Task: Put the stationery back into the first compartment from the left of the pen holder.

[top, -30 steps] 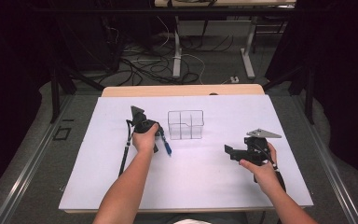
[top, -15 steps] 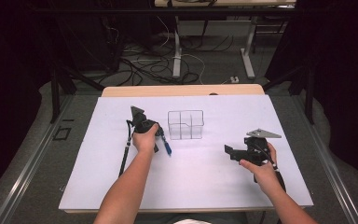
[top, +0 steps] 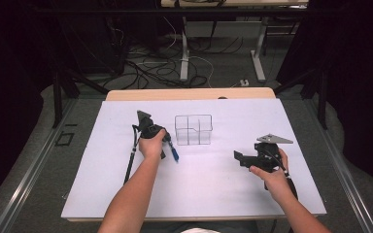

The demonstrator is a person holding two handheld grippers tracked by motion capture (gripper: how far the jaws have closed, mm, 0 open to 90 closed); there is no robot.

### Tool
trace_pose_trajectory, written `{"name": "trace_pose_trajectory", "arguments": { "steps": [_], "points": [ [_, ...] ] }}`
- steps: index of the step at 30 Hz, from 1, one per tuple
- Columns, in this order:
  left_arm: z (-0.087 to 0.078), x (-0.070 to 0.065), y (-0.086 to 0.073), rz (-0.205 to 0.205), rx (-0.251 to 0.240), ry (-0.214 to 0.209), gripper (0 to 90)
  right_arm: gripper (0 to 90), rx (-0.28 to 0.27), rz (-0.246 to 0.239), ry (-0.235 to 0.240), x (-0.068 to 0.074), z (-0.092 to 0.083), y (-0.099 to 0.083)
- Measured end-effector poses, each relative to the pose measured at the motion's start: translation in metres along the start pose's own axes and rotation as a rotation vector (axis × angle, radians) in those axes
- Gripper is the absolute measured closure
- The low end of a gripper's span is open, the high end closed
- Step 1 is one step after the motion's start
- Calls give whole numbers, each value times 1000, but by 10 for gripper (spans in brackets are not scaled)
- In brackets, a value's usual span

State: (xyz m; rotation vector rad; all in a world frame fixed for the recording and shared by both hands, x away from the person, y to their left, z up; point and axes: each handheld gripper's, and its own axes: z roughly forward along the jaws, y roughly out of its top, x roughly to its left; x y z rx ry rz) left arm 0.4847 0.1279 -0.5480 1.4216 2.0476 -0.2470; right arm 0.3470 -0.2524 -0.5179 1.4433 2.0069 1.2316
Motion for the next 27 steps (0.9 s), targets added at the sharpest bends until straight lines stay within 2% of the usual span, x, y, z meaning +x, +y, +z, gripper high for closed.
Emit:
{"name": "trace_pose_trajectory", "arguments": {
  "steps": [10,17,27],
  "points": [
    [0,0,0,-5,-7,-3,794,82,0,2,2,0,0,0],
    [0,0,0,12,4,-7,797,82,1,2,1,0,0,0],
    [-5,1,1,19,-12,-9,798,81,1,2,-1,0,0,0]
  ]
}}
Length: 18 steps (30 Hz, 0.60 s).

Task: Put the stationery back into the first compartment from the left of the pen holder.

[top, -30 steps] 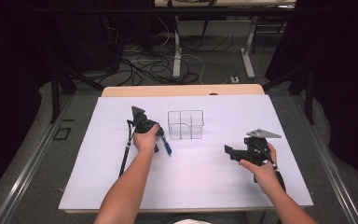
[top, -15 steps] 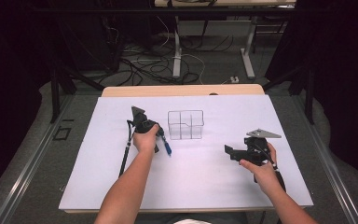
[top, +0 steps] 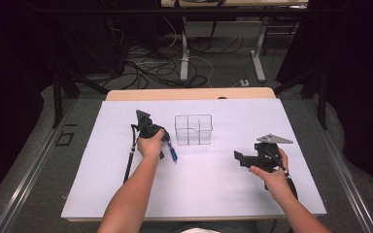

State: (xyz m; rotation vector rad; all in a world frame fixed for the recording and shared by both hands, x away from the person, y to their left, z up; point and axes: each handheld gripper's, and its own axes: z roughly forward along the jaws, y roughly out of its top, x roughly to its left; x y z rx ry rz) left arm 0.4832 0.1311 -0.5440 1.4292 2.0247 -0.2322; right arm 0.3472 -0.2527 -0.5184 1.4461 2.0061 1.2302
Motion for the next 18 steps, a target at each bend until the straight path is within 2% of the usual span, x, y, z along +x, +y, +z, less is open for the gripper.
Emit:
{"name": "trace_pose_trajectory", "arguments": {
  "steps": [17,18],
  "points": [
    [-23,2,4,34,-49,-24,799,82,-1,2,-1,0,0,0],
    [-26,2,4,36,-52,-37,799,81,-1,4,-2,0,0,0]
  ]
}}
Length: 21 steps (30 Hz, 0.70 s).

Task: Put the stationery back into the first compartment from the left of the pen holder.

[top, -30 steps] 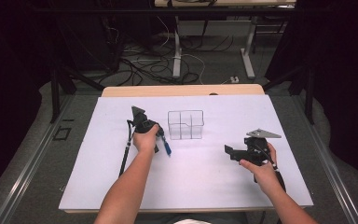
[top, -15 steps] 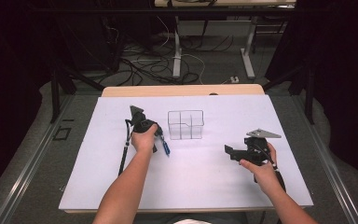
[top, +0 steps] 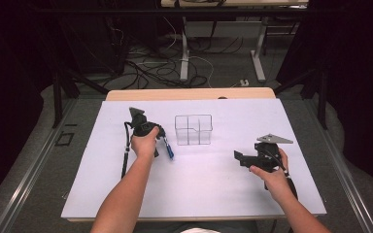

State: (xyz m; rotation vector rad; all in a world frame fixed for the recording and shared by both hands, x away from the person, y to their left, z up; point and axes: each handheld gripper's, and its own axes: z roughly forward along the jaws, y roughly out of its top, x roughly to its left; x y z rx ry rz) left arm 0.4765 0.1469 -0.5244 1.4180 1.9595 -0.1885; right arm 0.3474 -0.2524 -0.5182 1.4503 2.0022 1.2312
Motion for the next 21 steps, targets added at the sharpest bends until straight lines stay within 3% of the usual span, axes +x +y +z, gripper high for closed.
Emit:
{"name": "trace_pose_trajectory", "arguments": {
  "steps": [21],
  "points": [
    [-40,-11,3,103,-170,-37,799,81,-8,-13,5,1,0,0]
  ]
}}
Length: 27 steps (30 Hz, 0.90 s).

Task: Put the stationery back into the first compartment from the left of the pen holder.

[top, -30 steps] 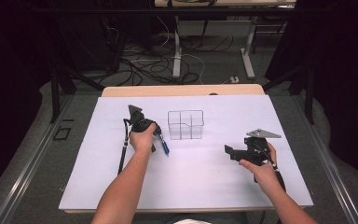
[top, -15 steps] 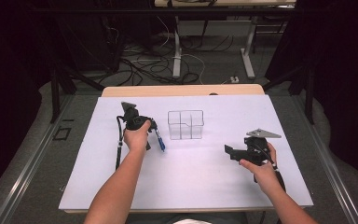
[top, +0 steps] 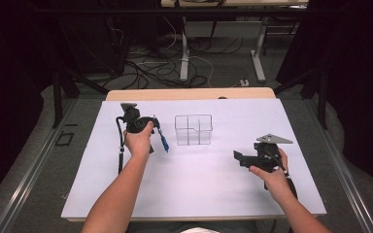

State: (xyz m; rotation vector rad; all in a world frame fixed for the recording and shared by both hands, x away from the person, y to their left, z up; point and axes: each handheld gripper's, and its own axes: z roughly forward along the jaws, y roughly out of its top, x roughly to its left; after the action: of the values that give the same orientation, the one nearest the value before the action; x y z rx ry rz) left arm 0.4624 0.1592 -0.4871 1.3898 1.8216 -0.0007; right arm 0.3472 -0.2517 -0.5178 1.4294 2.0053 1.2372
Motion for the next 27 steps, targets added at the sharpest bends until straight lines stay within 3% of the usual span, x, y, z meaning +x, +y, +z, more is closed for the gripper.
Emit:
{"name": "trace_pose_trajectory", "arguments": {
  "steps": [9,16,19,25,27],
  "points": [
    [-12,-8,10,21,-36,-31,799,46,4,-7,-4,1,0,1],
    [-23,-14,16,44,-71,-29,799,7,5,-21,-6,3,1,1],
    [-26,-18,19,34,-92,-37,799,0,6,-24,-7,3,0,1],
    [-35,-27,24,75,-149,-32,799,0,10,-21,-19,3,0,1],
    [-37,-31,25,66,-178,-44,799,0,6,-32,-26,2,0,1]
  ]
}}
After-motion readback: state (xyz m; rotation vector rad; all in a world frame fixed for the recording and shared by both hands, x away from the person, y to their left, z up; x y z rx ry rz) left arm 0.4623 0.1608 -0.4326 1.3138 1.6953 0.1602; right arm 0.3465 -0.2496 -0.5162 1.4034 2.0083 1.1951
